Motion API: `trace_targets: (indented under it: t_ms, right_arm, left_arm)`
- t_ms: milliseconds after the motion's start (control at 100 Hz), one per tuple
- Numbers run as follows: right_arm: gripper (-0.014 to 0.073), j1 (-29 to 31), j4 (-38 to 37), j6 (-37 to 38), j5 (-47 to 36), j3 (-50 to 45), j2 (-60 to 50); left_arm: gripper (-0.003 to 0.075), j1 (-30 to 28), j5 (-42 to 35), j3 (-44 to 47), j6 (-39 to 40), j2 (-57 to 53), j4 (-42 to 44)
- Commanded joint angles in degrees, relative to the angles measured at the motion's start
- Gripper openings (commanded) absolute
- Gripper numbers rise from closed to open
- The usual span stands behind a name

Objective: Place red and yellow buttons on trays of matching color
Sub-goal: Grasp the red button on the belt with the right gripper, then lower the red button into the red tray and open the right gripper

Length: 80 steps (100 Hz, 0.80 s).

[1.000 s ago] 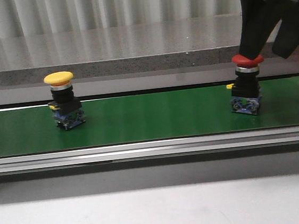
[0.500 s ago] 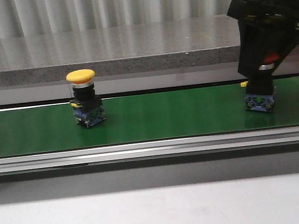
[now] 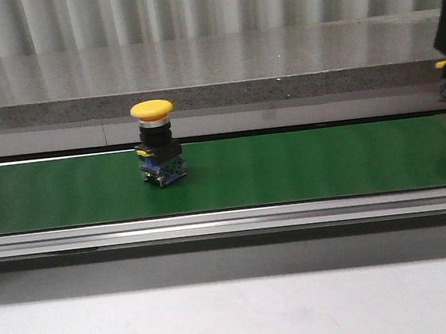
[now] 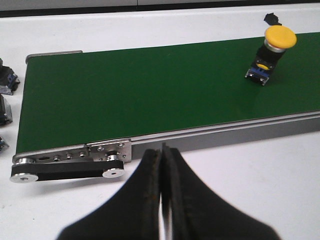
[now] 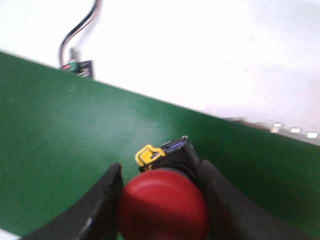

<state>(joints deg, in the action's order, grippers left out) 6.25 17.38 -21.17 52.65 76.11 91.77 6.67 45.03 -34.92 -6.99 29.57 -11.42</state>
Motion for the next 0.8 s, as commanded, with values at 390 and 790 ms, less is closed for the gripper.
trace_targets:
  t_ms: [390, 790]
  right_arm:
    - [0.0129, 16.18, 0.05, 4.99, -11.37, 2.25, -1.67]
    - [0.0129, 21.62, 2.42, 9.95, -9.16, 12.75, 9.58]
  left_arm:
    - [-0.0020, 0.50, -3.85, -1.39, -0.04, 0.21, -1.25]
    - [-0.0020, 0.50, -3.85, -1.39, -0.04, 0.21, -1.25]
